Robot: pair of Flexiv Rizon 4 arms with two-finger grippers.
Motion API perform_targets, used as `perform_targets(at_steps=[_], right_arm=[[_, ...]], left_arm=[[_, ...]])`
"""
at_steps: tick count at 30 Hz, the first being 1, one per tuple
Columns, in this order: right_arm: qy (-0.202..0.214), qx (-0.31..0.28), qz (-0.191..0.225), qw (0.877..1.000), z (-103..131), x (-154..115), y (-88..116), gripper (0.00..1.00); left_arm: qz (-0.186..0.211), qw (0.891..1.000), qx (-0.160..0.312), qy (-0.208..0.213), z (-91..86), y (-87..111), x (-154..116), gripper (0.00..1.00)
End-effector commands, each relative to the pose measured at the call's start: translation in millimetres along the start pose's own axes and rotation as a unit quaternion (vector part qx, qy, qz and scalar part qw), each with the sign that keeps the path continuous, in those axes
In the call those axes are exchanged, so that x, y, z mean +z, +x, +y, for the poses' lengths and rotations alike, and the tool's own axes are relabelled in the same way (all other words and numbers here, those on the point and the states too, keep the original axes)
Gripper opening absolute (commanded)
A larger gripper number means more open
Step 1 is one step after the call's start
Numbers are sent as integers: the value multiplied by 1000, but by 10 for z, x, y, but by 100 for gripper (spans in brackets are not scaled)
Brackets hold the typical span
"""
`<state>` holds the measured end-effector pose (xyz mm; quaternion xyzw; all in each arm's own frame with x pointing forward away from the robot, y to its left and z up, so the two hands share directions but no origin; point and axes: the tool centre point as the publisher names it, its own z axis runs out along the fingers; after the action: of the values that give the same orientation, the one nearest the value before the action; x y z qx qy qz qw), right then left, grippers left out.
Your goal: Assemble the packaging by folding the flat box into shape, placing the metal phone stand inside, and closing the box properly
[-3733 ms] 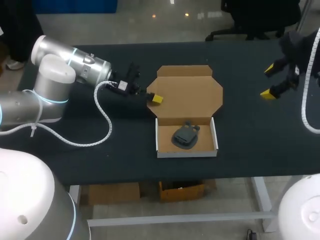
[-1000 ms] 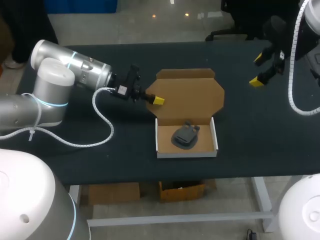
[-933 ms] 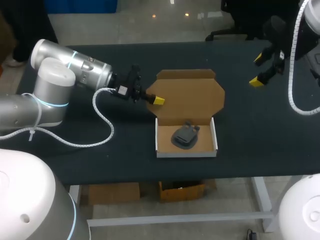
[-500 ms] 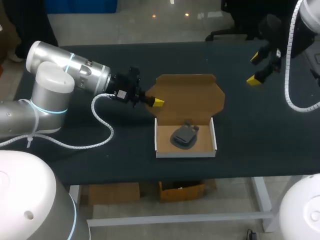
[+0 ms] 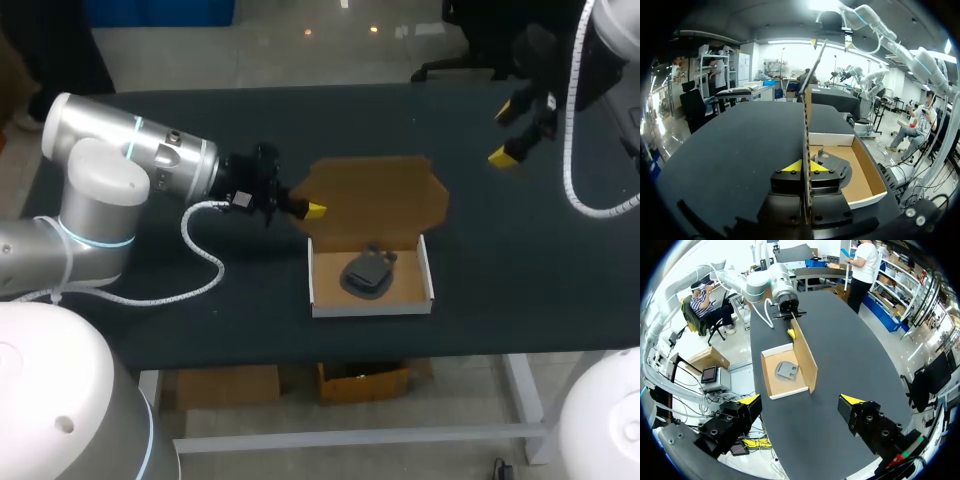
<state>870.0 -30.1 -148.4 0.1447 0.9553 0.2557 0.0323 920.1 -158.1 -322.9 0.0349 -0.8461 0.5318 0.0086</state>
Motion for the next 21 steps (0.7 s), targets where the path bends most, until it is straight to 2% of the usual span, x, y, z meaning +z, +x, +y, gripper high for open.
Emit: perform_targets(at_steps=[1,21], right_arm=[[1,-1,4,1000,20,-15,-10,100],[2,-8,7,1000,92,-8,7,100]], left_arm=[[-16,1000,7,3,12,63,4,0],[-18,999,41,-6,8,163,49,0]])
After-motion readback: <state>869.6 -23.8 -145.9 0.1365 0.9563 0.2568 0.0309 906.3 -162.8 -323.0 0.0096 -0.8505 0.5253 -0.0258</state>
